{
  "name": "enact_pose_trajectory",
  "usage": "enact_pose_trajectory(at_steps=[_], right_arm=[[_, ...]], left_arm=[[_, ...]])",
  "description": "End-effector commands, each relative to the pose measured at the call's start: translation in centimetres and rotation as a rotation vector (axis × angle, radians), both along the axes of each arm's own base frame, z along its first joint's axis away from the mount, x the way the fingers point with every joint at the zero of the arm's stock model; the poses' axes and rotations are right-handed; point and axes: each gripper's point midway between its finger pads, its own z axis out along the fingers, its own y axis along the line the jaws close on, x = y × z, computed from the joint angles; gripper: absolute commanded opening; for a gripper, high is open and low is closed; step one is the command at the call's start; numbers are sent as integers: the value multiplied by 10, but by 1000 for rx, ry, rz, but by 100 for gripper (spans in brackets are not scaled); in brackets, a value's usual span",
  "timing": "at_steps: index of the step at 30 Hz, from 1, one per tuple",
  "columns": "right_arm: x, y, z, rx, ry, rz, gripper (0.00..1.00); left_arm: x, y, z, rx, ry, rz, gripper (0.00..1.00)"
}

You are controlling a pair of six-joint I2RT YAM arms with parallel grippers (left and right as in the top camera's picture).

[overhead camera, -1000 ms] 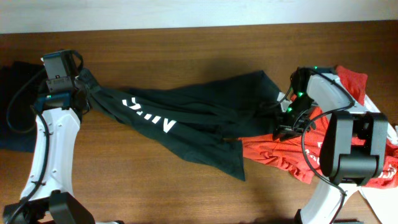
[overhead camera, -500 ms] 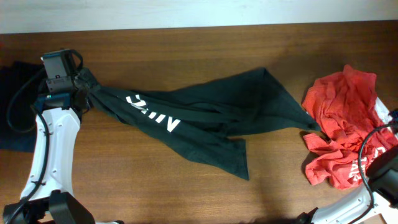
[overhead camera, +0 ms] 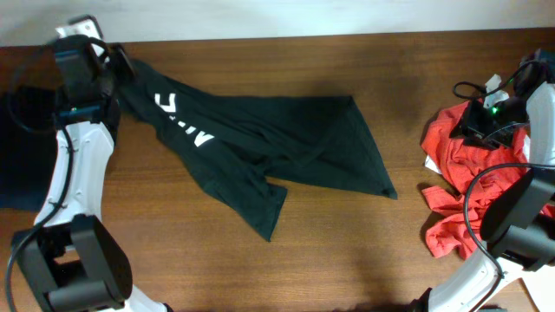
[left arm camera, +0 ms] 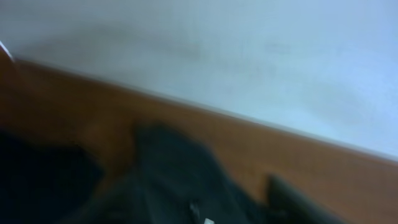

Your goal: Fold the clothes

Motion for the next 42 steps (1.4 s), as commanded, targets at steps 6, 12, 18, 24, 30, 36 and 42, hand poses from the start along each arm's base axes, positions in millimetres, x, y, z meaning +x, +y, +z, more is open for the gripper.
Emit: enact_pose_trajectory(at_steps=[6,12,18,24,30,36,42], right_arm=[[4,4,10,-1,-33,14,38],[2,5,10,3,-23,15,42],[2,5,10,2,-23,15,44],[2,5,10,2,-22,15,44],[1,4,10,0,-19,14,45],[-2,-1,8,-30,-3,13,45],[-2,0,8,-29,-2,13,46]], left_arm=[[-161,-120,-128,-472,854,-302,99],[-236,-165,-203,-534,1120,-105,84],[-241,-146,-226,-500,1098,94,75],[-224,-182,-225,-456,1026,-34,71],[-223,-185,-237,-432,1034,-8,61],[-220,-171,-240,-354,1013,37,33],[-224,-164,-240,-333,1030,48,0]])
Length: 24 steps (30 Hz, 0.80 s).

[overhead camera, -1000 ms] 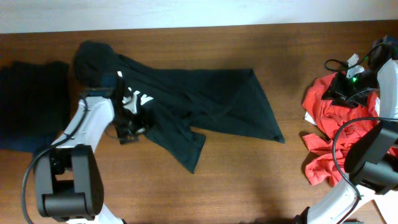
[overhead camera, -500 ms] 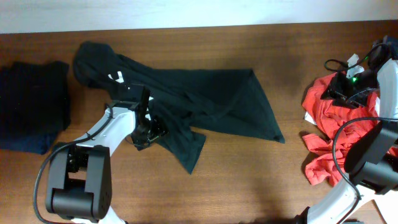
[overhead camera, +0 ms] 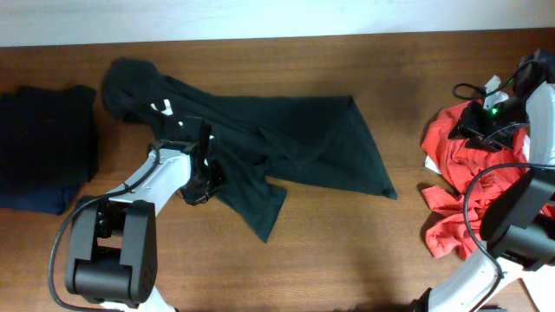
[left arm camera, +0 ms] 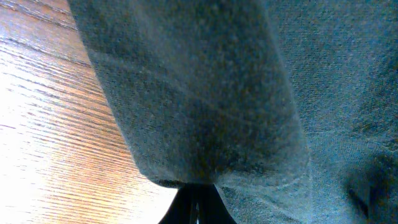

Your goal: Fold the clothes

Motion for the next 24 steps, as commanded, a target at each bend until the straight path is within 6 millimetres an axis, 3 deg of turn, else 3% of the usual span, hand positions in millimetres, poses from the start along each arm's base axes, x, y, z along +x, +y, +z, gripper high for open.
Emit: enact_pose_trajectory(at_steps=[1,3,4,6,8,10,13,17,24], right_arm=[[-1,3,9,-7,-10,9,46],[-4,15,8,29,9,23,46],[-7,34,3,79,31,49,46],[-30,96,-22,214,146,129,46],[-62,140,-53,266,300,133,50],[-81,160,-84,259,376,83,55],[-74,161,-113,239,320,30,55],[-84,148,-117,152,396,-66,55],[-83,138,-123,80,411,-154,56]], left_arm=[[-14,16,-6,45,65,-44,1],[-25,50,12,63,108,-16,0],[-25,73,27,59,96,11,0],[-22,135,66,70,-14,164,0],[-25,151,72,73,-31,220,0],[-26,152,72,73,-28,223,0],[-29,151,72,71,-18,223,0],[-30,151,72,70,-13,223,0],[-30,151,72,70,-13,223,0]])
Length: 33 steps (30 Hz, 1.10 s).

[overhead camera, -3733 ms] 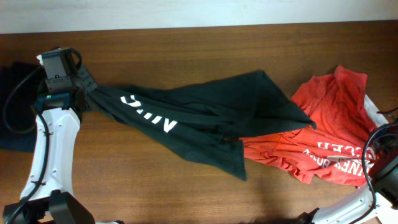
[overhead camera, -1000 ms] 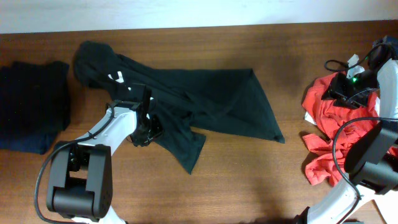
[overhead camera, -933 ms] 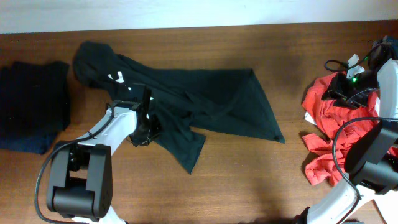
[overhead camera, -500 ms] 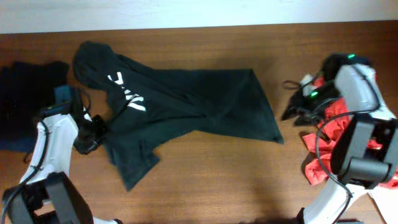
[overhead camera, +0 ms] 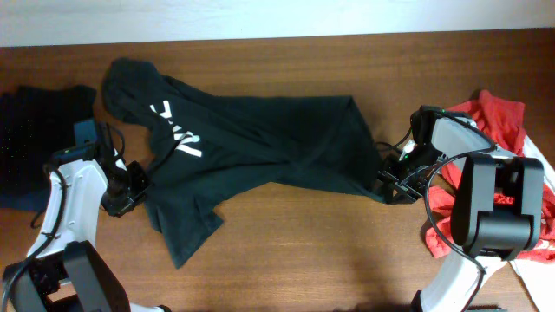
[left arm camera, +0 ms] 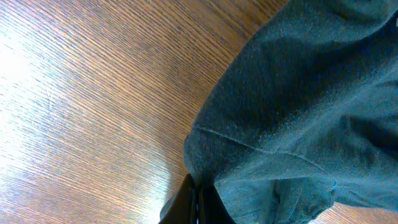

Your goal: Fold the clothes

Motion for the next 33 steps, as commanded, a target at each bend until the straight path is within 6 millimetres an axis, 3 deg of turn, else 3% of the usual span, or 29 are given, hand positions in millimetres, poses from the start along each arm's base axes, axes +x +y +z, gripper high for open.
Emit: enact_pose_trajectory(at_steps=[1,4,10,11,12,13,15,16,18,19,20,22,23,25,26,28,29,30,33], right_arm=[[-3,-10,-3,-67,13,-11,56],[-15,-7,2,-54,67,-13,56],[-7,-16,-4,-113,37,-22,55],[-7,-16,-4,-113,34,-21,51],[-7,-16,-4,-113,34,-21,23],[-6,-16,-4,-111,32,-21,4],[0,-17,-2,-112,9,-7,4],[15,-20,9,-107,-50,42,4],[53,-25,46,-115,-174,83,4],[77,-28,76,-124,-259,109,4],[101,-31,113,-139,-360,138,4],[136,-45,181,-231,-535,157,4],[150,-55,230,-307,-658,175,4],[157,-56,272,-336,-770,195,4],[158,-56,304,-356,-848,197,4],[156,-56,348,-391,-965,194,4],[153,-56,384,-418,-1071,181,4],[148,-56,411,-442,-1151,169,4],[130,-63,466,-536,-1308,125,4]], left_arm=[[1,3,5,9,-12,-9,0],[2,3,5,10,-13,-9,0],[2,3,5,10,-16,-10,0],[2,3,5,10,-16,-9,0],[2,3,5,10,-16,-9,0],[2,3,5,10,-16,-9,0],[6,4,6,15,-31,-10,0],[18,8,14,31,-75,-37,0],[46,16,45,73,-176,-99,0],[72,24,80,117,-279,-137,0],[88,28,106,147,-349,-148,0],[120,35,178,202,-532,-148,0],[132,38,225,240,-644,-148,0],[140,40,271,281,-751,-146,0],[141,41,310,315,-839,-144,0],[139,43,354,366,-938,-151,0],[131,55,388,411,-1009,-121,0],[123,61,410,442,-1054,-102,0],[99,66,458,513,-1170,-72,0]])
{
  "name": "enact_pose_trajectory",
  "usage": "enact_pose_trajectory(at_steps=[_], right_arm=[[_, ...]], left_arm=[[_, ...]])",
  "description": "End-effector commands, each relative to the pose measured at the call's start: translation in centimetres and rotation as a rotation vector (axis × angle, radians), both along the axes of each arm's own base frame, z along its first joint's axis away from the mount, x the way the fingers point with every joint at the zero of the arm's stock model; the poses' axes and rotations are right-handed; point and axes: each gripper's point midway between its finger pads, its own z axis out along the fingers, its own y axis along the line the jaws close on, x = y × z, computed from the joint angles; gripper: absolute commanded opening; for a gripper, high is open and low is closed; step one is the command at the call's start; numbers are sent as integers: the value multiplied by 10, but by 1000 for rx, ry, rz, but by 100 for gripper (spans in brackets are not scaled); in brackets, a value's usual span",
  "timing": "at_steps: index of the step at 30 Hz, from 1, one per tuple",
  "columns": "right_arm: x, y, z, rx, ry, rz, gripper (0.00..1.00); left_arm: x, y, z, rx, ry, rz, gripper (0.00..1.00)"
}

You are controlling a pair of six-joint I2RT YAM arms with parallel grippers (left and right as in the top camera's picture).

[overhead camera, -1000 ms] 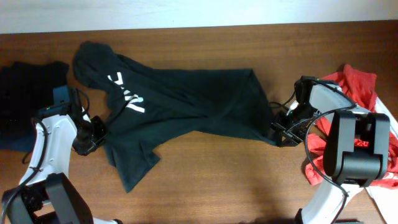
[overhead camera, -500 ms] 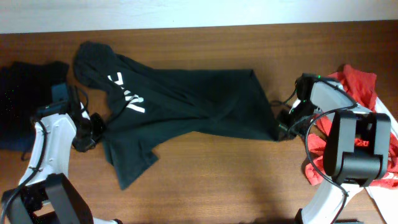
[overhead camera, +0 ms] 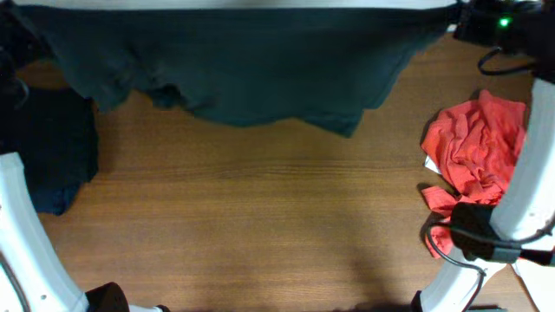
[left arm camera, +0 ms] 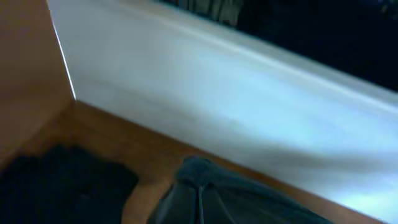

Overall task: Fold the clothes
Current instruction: 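Lift the green shirt with both grippers and swing it upward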

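Observation:
A dark green garment (overhead camera: 243, 69) hangs spread across the far edge of the table, stretched between both arms. My left gripper (overhead camera: 12, 30) is at the top left corner, shut on the garment's left end. The blurred left wrist view shows that cloth (left arm camera: 205, 196) bunched between the jaws. At the top right my right gripper (overhead camera: 464, 22) meets the garment's right corner and appears shut on it. The garment's lower edge sags over the table's back part.
A folded dark navy garment (overhead camera: 48, 147) lies at the left edge, also seen as a dark navy garment (left arm camera: 56, 186) in the left wrist view. A crumpled red clothes pile (overhead camera: 473, 147) lies at the right. The brown wooden table (overhead camera: 260, 225) stretches between them, with a white wall (left arm camera: 236, 93) behind.
The green garment lay on the table with my left gripper at its lower left hem and my right at its right corner. Now both grippers are up at the far edge with it stretched between them.
First my left gripper held the garment's end at the far left while my right was over the red pile. Then the left was down at the garment's lower hem. After that the hem sat further left and my right was at the right corner. Now the garment hangs spread.

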Motion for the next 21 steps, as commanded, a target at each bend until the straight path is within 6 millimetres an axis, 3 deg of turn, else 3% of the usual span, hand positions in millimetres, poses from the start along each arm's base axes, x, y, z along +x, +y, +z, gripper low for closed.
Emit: enact_pose_trajectory(at_steps=[1,3,4,5,7,10,12,13,14,15,16,17,18,20,21], right_arm=[[-19,-26,46,-107,-143,-128,4],[-28,-36,65,-142,-206,-184,4],[-28,-38,69,-150,-220,-199,4],[-26,-40,71,-157,-232,-203,4],[-13,-41,64,-173,-218,-193,4],[24,-45,24,-177,-124,-172,4],[61,-48,3,-183,-128,-166,4],[89,-52,-1,-158,-185,-186,4],[107,-54,7,-131,-261,-208,4],[125,-56,27,-114,-380,-223,4],[134,-58,60,-117,-528,-230,4],[134,-58,81,-118,-612,-234,4],[131,-59,105,-120,-699,-242,4],[116,-76,129,-136,-756,-291,4],[111,-85,127,-143,-729,-309,4]], left_arm=[[-34,18,61,90,-163,87,0],[-42,15,87,119,-247,89,0],[-42,15,90,123,-261,89,0],[-40,15,91,114,-267,91,0],[-17,10,72,77,-229,13,0],[43,7,11,10,-101,-81,0],[84,-8,-24,85,-39,-169,0],[114,-17,-35,132,-61,-212,0],[136,-15,-33,156,-123,-216,0],[154,-13,-19,192,-224,-213,1],[167,-12,5,243,-355,-187,1],[166,-4,22,241,-420,-127,1],[159,2,57,222,-558,-71,0],[127,23,120,192,-757,-20,0],[120,30,126,179,-757,-14,0]])
